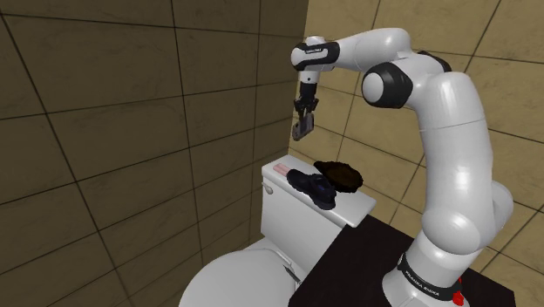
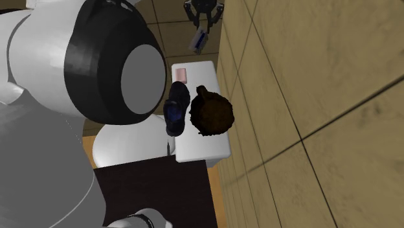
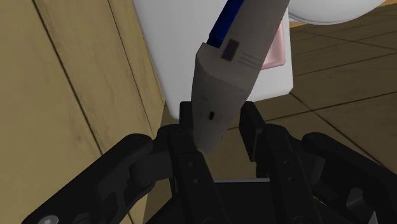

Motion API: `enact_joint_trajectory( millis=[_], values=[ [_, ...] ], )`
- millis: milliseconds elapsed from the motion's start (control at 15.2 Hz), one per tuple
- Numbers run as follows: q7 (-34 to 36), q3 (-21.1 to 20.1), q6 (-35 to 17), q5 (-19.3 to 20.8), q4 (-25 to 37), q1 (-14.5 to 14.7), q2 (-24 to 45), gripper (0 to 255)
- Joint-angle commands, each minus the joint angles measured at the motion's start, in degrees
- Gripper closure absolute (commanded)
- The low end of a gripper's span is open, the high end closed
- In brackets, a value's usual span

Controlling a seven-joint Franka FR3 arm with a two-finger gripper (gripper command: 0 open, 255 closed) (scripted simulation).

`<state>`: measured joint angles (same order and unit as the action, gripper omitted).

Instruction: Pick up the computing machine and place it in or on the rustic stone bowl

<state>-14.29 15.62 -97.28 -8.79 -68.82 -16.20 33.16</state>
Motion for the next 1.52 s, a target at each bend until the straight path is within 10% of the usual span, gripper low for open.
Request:
enact_joint_trajectory(
  millis=[0,990,1452],
  values=[
    [0.1,0.0,0.9,0.0,0.9,0.0,-0.1,255],
    [-7.0,5.2,-7.7,9.2,-40.1,-1.1,-33.5,255],
    [-7.2,4.9,-12.9,8.8,-44.3,-1.6,-32.5,255]
  ],
)
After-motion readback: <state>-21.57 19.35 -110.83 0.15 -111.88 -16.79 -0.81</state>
